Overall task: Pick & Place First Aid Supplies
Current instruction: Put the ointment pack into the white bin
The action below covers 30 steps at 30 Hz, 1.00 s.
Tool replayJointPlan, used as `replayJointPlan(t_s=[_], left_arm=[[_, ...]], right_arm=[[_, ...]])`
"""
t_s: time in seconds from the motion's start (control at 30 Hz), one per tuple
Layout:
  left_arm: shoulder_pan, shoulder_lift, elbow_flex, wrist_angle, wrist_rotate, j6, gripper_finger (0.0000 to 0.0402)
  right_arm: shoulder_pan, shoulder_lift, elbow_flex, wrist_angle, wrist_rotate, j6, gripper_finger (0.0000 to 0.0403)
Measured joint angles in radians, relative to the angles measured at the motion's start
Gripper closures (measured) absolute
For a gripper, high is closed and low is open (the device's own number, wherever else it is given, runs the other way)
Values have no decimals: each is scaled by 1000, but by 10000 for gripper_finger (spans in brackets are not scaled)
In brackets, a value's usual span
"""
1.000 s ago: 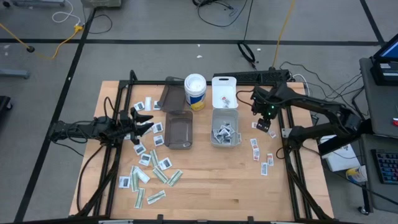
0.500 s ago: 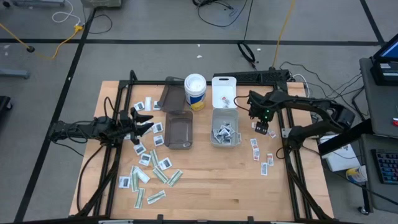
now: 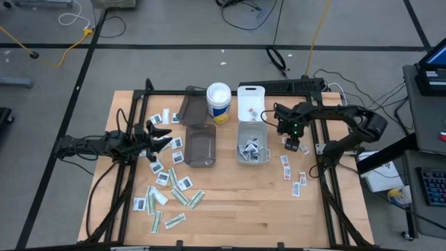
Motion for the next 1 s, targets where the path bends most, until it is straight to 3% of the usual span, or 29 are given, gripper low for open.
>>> replayJointPlan(t_s=[0.17, 0.5, 0.73, 1.0], left_arm=[[0, 0, 0, 0, 0, 0, 206], [0, 0, 0, 0, 0, 0, 206], [0, 0, 0, 0, 0, 0, 206], [0, 0, 0, 0, 0, 0, 206]], right_arm=[[-3, 15, 2, 13, 25, -3, 235], [-3, 15, 1, 21, 22, -20, 391], [-3, 2, 3, 9, 21, -20, 400], [-3, -73, 115, -172, 17, 81, 401]])
